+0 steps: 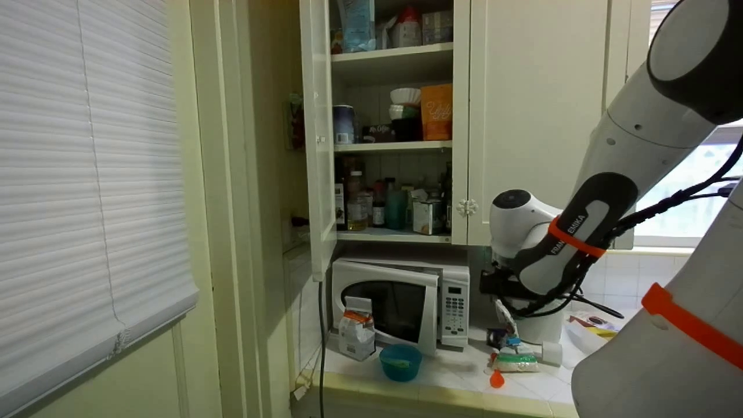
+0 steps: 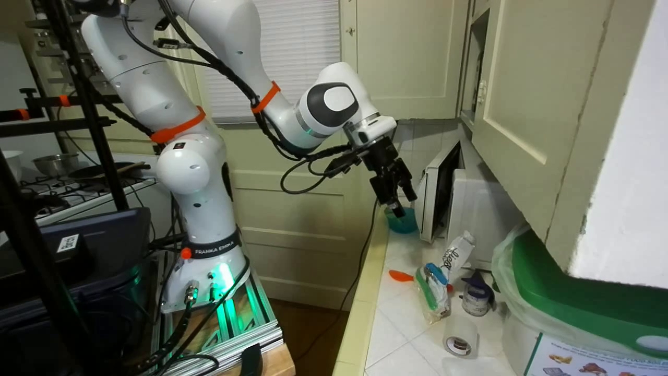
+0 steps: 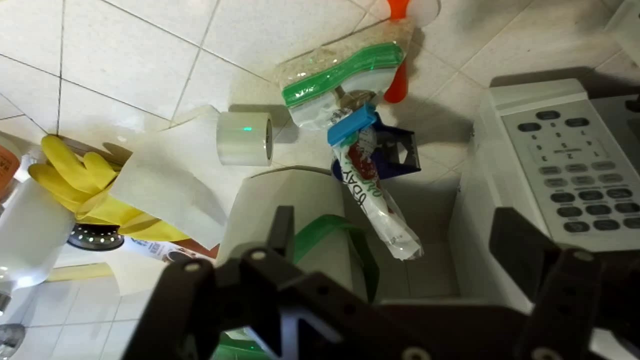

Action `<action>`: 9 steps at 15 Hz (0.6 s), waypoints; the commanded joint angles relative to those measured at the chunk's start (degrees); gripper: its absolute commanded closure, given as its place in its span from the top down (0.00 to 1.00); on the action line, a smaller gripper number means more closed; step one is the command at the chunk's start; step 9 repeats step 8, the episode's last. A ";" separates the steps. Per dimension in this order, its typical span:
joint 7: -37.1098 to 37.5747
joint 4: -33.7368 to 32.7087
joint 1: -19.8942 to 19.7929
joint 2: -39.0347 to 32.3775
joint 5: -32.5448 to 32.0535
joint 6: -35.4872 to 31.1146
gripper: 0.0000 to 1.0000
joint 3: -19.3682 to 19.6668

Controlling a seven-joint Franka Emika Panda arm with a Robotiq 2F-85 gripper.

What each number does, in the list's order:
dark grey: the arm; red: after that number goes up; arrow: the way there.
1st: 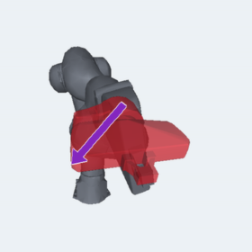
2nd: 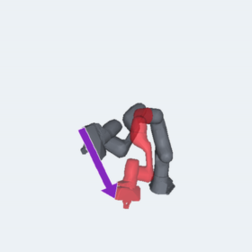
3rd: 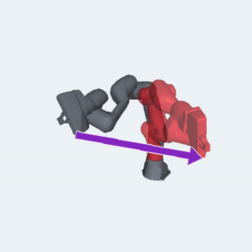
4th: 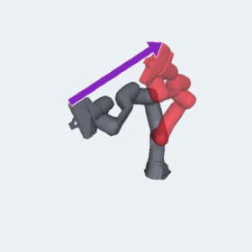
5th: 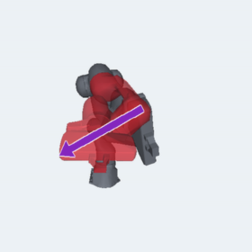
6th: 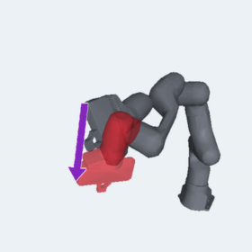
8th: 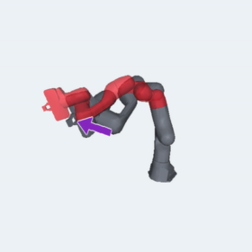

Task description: Remove the white plastic from the cabinet

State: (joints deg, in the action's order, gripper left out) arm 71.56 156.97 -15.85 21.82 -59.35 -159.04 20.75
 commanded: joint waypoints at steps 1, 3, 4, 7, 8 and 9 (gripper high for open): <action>-8.40 0.14 4.54 5.27 8.84 6.98 1.00 1.33; -8.22 0.23 -1.39 2.98 9.67 3.71 1.00 -4.01; -9.05 0.16 -1.48 3.63 10.76 4.19 1.00 -4.68; -8.72 0.10 -3.31 3.47 10.45 4.31 1.00 -6.54; -8.68 0.09 -3.47 3.25 10.41 4.29 1.00 -6.63; -8.68 0.09 -3.47 3.25 10.41 4.29 1.00 -6.63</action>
